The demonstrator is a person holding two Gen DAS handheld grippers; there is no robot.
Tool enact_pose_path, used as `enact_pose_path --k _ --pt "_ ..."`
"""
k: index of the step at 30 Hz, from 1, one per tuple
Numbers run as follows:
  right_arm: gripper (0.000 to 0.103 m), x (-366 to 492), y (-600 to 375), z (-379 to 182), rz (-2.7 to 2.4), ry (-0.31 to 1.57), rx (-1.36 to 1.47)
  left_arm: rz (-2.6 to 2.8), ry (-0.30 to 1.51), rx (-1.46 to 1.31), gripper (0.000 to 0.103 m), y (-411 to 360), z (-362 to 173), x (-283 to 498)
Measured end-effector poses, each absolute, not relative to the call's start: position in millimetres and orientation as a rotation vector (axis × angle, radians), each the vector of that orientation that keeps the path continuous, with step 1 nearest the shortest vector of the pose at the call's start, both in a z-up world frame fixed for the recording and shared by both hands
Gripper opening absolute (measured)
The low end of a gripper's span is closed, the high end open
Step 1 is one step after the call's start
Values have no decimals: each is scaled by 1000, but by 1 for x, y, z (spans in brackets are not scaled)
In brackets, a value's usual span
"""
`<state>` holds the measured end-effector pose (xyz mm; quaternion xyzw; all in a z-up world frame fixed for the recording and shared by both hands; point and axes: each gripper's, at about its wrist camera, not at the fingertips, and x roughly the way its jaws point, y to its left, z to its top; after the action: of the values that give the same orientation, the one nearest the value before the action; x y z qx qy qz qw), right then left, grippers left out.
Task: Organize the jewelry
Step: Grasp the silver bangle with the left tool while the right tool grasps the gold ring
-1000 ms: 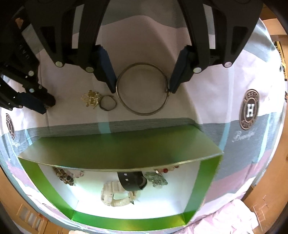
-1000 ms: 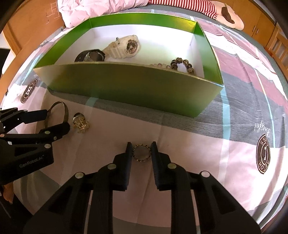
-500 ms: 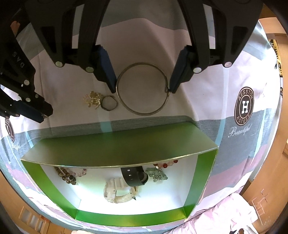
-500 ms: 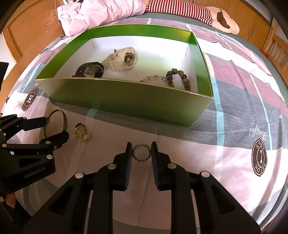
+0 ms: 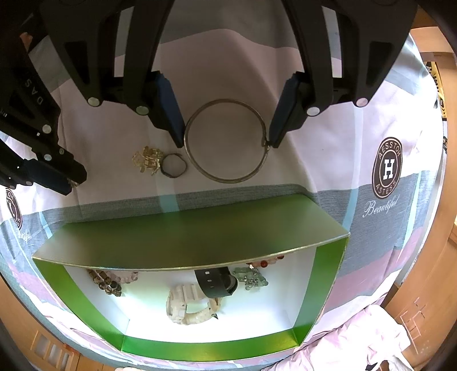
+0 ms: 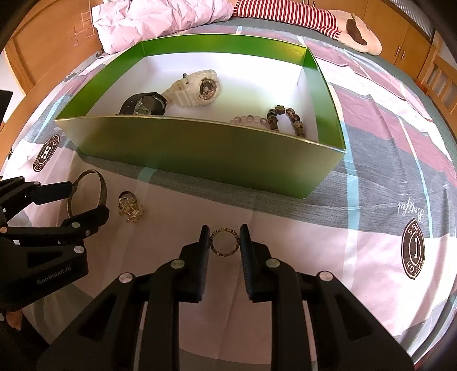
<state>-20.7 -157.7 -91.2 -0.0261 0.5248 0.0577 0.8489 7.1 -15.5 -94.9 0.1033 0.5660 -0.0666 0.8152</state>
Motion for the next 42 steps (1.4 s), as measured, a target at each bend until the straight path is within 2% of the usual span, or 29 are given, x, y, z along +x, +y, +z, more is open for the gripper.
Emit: enact_pose_path --k 18,36,42 --pt "21 -23 -158 -92 117 1097 -54 -136 1197 226 61 -12 -92 9" --pt "21 -26 -158 -80 121 1032 -36 -122 1053 217 61 -11 -62 3" --pt "21 -24 -155 -84 123 1042 -44 -119 1056 237 61 -17 -64 5"
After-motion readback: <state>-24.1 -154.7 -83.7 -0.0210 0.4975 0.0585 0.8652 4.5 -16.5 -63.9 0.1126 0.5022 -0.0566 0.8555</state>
